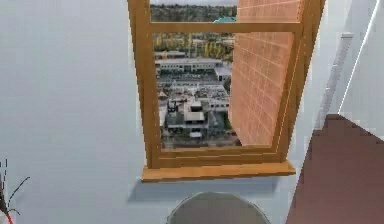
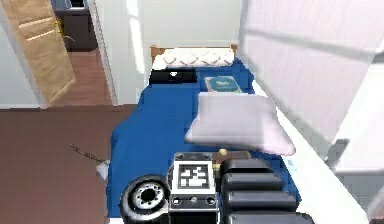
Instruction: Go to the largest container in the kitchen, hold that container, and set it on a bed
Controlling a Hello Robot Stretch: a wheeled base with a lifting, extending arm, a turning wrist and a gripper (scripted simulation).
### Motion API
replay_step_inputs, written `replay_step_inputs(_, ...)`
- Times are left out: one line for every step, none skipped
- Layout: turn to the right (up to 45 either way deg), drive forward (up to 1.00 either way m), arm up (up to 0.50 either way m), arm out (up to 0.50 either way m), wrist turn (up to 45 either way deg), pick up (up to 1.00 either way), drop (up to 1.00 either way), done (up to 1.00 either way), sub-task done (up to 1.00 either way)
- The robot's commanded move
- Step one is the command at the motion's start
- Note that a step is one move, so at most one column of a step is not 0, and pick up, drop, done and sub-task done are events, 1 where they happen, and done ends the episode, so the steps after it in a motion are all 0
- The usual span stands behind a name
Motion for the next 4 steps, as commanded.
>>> replay_step_inputs(0.0, 0.4, 0.0, 0.0, 0.0, 0.0, 0.0, 0.0, 0.0)
replay_step_inputs(45.0, 0.0, 0.0, 0.0, 0.0, 0.0, 0.0, 0.0, 0.0)
replay_step_inputs(33.0, 0.0, 0.0, 0.0, 0.0, 0.0, 0.0, 0.0, 0.0)
replay_step_inputs(0.0, 0.45, 0.0, 0.0, 0.0, 0.0, 0.0, 0.0, 0.0)
